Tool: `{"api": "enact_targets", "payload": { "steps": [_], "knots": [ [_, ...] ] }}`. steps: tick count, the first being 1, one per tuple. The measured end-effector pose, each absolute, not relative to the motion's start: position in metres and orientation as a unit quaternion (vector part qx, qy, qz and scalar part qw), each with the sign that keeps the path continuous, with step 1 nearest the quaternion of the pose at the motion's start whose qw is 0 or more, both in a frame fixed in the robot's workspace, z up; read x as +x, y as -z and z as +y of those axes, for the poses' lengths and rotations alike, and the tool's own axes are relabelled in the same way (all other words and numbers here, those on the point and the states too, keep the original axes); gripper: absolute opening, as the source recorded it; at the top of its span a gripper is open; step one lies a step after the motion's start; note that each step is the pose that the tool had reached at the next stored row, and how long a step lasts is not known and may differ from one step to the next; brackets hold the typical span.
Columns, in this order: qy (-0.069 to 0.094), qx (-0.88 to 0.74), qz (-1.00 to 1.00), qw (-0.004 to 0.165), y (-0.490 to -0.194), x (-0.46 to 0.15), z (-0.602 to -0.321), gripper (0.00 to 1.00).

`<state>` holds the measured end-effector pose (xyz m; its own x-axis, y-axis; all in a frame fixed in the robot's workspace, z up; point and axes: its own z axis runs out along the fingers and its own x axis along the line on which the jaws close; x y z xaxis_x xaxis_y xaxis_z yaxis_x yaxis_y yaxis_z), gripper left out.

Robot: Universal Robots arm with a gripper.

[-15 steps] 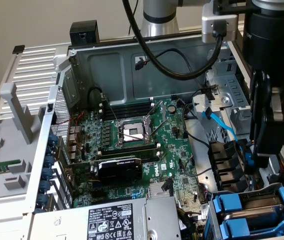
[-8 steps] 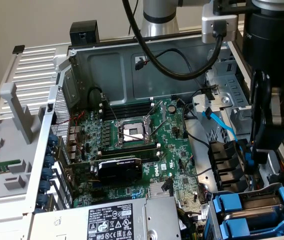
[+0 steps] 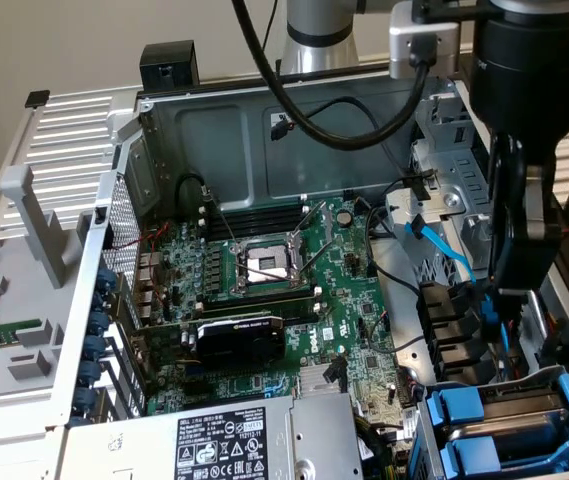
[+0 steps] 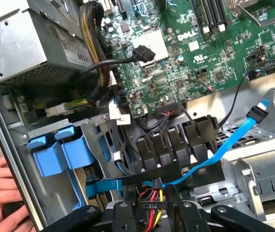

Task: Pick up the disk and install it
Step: 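Insert the first disk wire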

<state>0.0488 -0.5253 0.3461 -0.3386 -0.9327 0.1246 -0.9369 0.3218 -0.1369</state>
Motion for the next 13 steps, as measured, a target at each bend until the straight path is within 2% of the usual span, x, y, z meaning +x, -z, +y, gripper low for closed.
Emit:
{"api": "enact_targets", "payload": {
  "steps": [7, 13],
  "knots": [
    [-0.100, 0.570, -0.815, 0.018, -0.3486, 0.0451, -0.5253, 0.35],
    [-0.113, 0.564, -0.818, 0.028, -0.3519, 0.0448, -0.5253, 0.35]
  ]
}}
